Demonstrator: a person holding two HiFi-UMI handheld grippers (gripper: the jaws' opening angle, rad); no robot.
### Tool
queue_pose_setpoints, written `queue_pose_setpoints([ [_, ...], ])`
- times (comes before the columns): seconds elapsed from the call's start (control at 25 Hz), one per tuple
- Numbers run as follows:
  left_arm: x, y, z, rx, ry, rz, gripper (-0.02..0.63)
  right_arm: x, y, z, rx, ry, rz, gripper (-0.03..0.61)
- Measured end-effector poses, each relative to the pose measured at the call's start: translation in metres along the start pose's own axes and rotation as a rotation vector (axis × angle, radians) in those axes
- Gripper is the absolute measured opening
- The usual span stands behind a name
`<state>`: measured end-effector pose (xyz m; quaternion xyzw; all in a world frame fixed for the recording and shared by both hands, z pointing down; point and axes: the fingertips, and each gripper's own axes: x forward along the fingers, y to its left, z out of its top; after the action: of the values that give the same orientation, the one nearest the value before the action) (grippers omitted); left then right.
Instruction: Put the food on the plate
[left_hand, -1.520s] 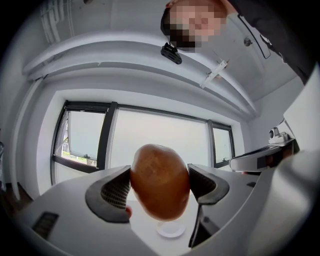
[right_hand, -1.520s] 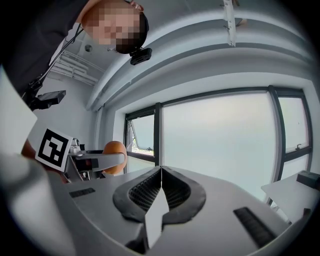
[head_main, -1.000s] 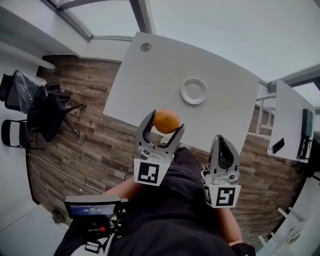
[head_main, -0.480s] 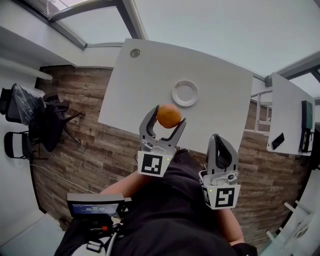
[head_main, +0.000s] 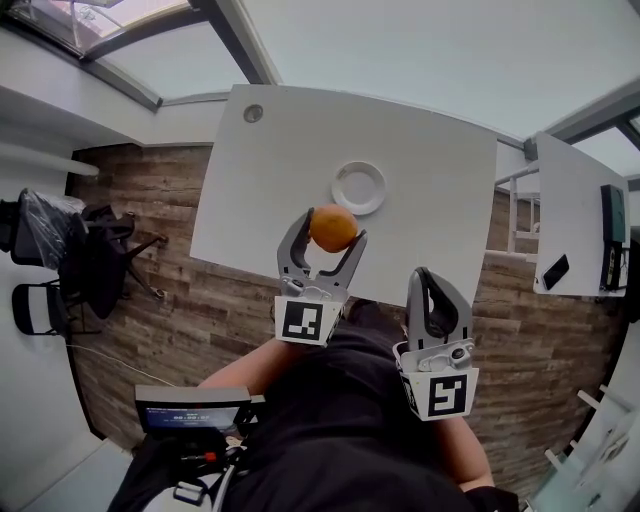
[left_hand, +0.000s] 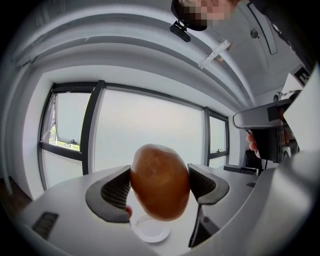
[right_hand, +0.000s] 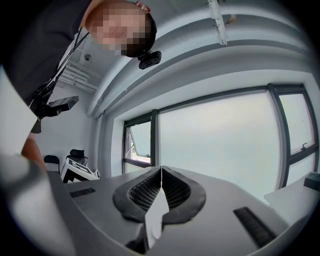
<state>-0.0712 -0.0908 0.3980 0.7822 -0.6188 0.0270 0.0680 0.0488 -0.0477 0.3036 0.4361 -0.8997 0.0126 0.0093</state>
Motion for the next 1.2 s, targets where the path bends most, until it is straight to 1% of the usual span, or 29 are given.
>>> queue_pose_setpoints([
  [0.32, 0.016, 0.002, -0.016, 0.003, 0.044, -0.012, 0.354, 0.007, -0.004, 0.003, 0.002, -0.019, -0.001, 0.008],
  [0.52, 0.027, 0.008, -0.027, -0.011, 0.095, 0.0, 0.354, 0.011, -0.011, 0.003, -0.002, -0.016, -0.011, 0.008],
  [0.68, 0.034, 0.014, -0.032, -0.013, 0.105, 0.009, 0.354, 0.017, -0.015, 0.0, 0.008, -0.004, -0.012, 0.008],
  [0.96, 0.05, 0.03, -0.04, 0.0, 0.122, 0.018, 0.354, 0.033, -0.014, -0.004, -0.022, 0.004, -0.001, 0.008],
  [1.04, 0.055, 0.03, -0.035, 0.014, 0.12, 0.013, 0.354, 0.034, -0.016, -0.005, -0.011, 0.011, -0.008, 0.008],
  [1.2, 0.056, 0.027, -0.047, 0.017, 0.13, 0.006, 0.354, 0.034, -0.018, -0.006, 0.014, 0.019, -0.024, 0.008],
])
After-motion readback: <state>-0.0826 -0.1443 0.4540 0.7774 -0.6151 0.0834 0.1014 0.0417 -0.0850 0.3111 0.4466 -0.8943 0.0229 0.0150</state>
